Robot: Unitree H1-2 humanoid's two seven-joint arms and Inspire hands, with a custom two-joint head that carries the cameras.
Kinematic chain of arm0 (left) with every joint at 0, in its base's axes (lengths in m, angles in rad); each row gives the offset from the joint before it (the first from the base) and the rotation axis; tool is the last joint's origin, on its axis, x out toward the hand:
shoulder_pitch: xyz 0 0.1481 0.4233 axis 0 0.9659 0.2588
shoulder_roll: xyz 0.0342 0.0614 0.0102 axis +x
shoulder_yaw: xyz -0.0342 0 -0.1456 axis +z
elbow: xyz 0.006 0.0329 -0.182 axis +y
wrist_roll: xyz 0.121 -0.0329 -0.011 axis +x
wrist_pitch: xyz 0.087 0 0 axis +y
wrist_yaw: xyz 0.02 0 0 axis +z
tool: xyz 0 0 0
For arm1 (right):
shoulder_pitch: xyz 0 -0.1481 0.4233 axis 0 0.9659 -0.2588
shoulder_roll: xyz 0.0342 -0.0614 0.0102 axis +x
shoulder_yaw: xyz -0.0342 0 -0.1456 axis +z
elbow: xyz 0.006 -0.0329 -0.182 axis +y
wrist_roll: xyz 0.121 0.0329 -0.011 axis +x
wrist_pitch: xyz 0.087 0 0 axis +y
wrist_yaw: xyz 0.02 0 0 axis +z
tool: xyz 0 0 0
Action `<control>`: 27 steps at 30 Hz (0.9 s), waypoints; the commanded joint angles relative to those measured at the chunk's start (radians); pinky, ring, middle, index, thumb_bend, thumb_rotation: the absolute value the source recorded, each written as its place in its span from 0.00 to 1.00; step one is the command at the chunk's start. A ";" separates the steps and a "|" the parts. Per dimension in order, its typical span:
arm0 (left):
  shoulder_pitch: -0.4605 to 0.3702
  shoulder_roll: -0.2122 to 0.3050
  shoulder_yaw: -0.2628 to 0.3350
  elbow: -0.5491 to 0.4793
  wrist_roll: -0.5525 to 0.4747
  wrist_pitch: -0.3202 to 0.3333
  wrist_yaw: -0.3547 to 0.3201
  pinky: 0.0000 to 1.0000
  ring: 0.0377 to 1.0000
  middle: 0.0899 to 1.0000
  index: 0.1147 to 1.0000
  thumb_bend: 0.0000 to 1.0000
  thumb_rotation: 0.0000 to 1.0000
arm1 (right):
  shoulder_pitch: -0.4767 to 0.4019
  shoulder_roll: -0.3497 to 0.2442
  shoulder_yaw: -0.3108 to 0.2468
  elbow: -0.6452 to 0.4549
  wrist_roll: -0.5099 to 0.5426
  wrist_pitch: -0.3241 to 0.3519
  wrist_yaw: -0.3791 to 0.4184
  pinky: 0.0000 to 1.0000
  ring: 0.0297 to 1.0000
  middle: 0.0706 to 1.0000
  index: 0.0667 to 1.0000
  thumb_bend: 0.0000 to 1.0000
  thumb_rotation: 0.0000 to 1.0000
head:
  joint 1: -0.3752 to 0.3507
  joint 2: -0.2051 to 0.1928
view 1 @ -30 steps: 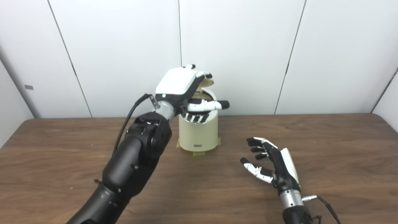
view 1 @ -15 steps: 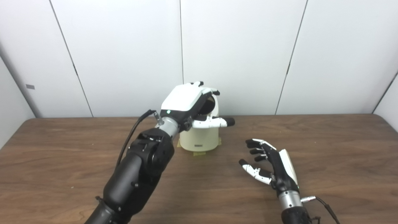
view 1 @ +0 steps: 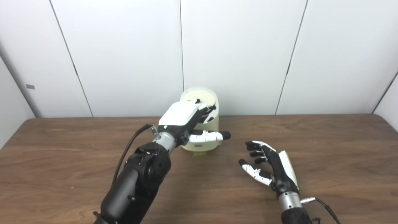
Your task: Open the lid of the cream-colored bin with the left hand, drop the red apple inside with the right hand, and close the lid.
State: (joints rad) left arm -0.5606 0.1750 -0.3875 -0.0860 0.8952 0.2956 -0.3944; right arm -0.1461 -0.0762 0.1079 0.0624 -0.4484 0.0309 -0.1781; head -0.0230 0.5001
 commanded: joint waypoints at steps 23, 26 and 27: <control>-0.048 0.008 -0.014 0.158 0.015 -0.042 0.118 0.92 0.85 0.85 0.85 0.78 1.00 | -0.023 0.006 0.008 -0.054 -0.013 0.063 0.026 0.60 0.69 0.71 0.70 0.30 0.23 | -0.009 0.005; -0.047 0.011 -0.014 0.154 0.015 -0.043 0.121 0.91 0.86 0.86 0.86 0.77 1.00 | -0.025 0.003 0.007 -0.046 -0.006 0.050 0.025 0.59 0.68 0.71 0.71 0.30 0.21 | -0.009 0.005; -0.042 0.008 -0.005 0.154 0.008 -0.055 0.147 0.92 0.87 0.87 0.87 0.77 1.00 | -0.025 0.003 0.007 -0.046 -0.005 0.051 0.024 0.59 0.68 0.71 0.71 0.30 0.21 | -0.008 0.005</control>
State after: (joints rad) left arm -0.5823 0.1740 -0.4001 0.0418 0.9018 0.2234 -0.2437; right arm -0.1425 -0.0747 0.1111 0.0317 -0.4548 0.0906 -0.1573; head -0.0307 0.5047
